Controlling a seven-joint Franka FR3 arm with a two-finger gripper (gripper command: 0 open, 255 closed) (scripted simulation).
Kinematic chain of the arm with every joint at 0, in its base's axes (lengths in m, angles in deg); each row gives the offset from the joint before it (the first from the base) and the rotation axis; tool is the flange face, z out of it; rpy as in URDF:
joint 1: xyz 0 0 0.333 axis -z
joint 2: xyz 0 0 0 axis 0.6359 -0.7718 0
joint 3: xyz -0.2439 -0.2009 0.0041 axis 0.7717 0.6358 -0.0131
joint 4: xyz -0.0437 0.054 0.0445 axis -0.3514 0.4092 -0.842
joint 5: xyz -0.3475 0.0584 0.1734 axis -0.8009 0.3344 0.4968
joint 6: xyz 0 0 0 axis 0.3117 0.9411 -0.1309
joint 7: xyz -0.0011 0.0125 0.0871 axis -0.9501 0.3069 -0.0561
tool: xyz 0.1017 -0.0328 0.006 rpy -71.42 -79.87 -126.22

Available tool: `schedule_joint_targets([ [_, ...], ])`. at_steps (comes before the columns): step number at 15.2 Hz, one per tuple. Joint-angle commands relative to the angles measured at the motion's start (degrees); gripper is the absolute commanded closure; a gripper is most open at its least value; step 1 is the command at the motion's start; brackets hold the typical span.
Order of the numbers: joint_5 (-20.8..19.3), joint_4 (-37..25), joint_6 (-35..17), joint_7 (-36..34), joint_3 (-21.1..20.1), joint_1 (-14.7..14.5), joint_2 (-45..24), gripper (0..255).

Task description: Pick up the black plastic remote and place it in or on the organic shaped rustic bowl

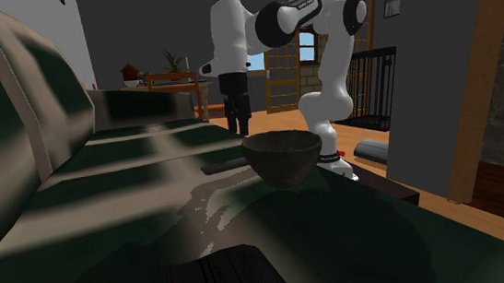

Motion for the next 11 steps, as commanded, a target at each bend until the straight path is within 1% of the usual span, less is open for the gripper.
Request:
schedule_joint_targets([
  [1, -0.18, -0.24, -2.01, -1.41, -1.62, -0.60, -3.40, 0],
  [9, -0.32, 2.83, -8.18, -2.00, -2.65, -1.02, -6.82, 0],
  [11, -0.36, 3.07, -8.66, -2.04, -2.60, -1.15, -7.06, 0],
])
